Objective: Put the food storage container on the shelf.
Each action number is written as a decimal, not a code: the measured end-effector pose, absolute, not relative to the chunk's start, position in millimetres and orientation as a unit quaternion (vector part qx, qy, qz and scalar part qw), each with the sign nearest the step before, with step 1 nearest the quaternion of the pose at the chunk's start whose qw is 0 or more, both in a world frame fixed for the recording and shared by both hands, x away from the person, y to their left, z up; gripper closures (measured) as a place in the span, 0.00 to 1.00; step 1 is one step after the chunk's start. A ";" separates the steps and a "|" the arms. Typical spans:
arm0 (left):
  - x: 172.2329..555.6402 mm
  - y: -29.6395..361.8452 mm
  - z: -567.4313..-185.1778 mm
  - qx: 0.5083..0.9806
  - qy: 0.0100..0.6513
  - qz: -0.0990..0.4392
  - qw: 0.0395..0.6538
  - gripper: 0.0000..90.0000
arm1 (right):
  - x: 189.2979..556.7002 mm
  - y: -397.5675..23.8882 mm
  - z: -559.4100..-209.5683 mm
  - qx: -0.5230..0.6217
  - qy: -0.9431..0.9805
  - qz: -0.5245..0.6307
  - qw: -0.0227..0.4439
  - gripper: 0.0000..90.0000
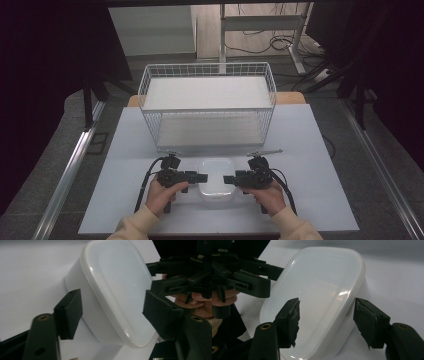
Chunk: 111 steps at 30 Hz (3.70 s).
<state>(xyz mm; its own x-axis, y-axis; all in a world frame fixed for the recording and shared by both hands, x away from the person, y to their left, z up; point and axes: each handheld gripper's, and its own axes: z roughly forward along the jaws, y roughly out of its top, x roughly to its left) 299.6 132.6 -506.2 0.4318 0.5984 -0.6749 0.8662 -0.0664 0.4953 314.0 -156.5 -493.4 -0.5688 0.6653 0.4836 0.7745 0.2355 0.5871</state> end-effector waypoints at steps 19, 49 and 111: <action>286.5 134.1 -498.9 0.715 0.517 -0.113 0.458 0.69 | 301.9 -171.2 -487.5 -0.488 -0.751 -0.438 0.079 0.73; 272.9 145.2 -488.0 0.709 0.499 -0.097 0.489 0.88 | 283.9 -177.3 -478.6 -0.476 -0.742 -0.468 0.071 0.88; 312.5 157.1 -364.5 0.729 0.431 0.034 0.530 0.89 | 329.9 -159.0 -366.4 -0.383 -0.762 -0.520 -0.045 0.88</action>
